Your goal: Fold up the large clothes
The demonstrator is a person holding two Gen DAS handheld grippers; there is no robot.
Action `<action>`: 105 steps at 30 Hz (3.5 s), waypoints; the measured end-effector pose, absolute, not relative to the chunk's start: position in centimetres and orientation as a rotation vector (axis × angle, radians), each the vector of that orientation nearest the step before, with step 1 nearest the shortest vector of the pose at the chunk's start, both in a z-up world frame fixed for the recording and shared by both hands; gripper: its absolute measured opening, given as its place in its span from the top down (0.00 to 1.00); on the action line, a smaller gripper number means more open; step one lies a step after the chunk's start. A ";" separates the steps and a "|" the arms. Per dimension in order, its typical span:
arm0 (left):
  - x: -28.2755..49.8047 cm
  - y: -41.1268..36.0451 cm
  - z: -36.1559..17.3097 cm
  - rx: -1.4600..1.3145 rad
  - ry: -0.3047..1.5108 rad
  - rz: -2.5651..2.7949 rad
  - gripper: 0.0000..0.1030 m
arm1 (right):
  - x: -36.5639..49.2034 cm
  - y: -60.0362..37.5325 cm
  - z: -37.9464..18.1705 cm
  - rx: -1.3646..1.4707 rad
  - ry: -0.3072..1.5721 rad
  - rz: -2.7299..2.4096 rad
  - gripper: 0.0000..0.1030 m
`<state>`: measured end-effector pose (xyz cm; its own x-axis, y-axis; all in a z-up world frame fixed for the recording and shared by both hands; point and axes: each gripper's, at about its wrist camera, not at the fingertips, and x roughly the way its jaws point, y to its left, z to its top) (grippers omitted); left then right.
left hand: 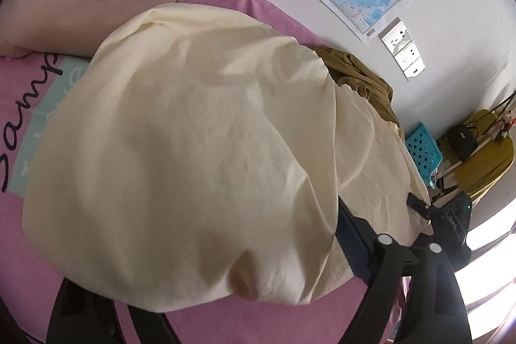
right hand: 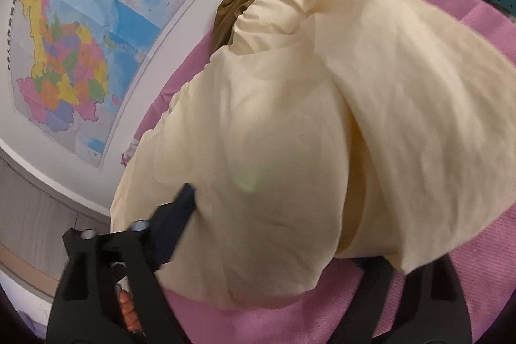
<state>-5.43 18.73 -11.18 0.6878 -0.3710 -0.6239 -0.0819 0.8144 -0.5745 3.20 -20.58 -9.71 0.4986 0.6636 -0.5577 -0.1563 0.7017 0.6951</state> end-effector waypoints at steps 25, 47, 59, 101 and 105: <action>-4.0 16.8 -5.9 -0.106 0.739 -0.033 0.20 | 5.3 -17.5 -7.1 -0.034 0.866 0.385 0.60; 3.6 19.1 -7.5 -0.087 0.885 0.038 0.27 | 8.1 -3.5 -6.4 -0.266 0.856 0.597 0.61; 5.1 20.4 -7.0 -0.150 0.915 0.058 0.30 | 10.1 -1.0 -5.7 -0.240 0.863 0.647 0.49; -3.7 23.7 -8.8 -0.303 0.865 0.124 0.22 | 2.4 -31.8 -3.0 0.254 0.700 0.369 0.98; -3.8 22.6 -8.6 -0.226 0.858 0.164 0.22 | 4.4 -28.4 -4.0 -0.007 0.781 0.285 0.97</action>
<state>-3.84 22.55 -8.56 0.6437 0.0526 -0.7634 -0.2334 0.9636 -0.1305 4.36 -28.41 -3.99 0.6739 0.2509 -0.6949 -0.2558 0.9616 0.0992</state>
